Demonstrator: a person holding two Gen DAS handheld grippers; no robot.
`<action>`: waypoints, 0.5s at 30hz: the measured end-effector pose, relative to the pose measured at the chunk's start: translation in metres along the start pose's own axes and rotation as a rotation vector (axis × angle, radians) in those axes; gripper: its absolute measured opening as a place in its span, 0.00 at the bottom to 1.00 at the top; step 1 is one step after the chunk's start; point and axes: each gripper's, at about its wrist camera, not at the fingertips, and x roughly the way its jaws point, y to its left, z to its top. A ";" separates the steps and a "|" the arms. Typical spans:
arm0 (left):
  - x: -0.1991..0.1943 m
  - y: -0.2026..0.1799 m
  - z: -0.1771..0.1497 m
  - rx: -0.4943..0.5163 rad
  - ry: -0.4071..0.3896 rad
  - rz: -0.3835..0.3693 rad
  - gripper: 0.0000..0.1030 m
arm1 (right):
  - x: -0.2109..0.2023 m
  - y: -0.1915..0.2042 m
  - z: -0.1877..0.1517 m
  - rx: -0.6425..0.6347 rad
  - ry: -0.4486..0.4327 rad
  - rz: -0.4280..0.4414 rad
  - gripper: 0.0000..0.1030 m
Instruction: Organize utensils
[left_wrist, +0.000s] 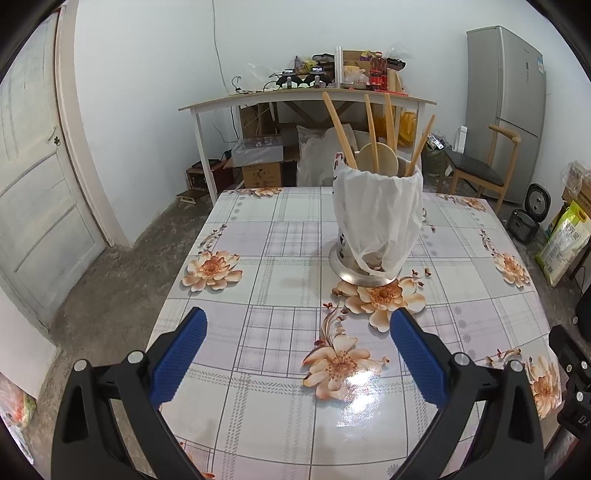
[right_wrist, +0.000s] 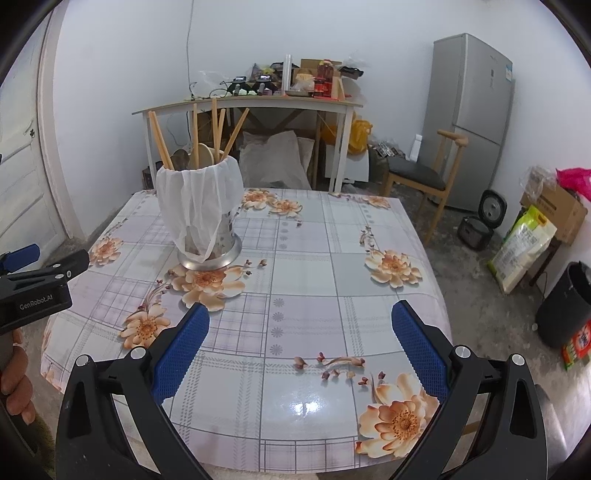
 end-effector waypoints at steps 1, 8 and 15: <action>0.001 -0.001 0.002 0.002 -0.001 0.002 0.94 | 0.001 0.000 0.001 0.004 0.002 0.001 0.92; 0.008 0.001 0.008 -0.018 0.006 0.005 0.94 | 0.008 -0.001 0.007 0.027 0.015 0.020 0.92; 0.016 0.002 0.012 -0.023 0.011 0.016 0.94 | 0.017 0.001 0.011 0.029 0.037 0.028 0.92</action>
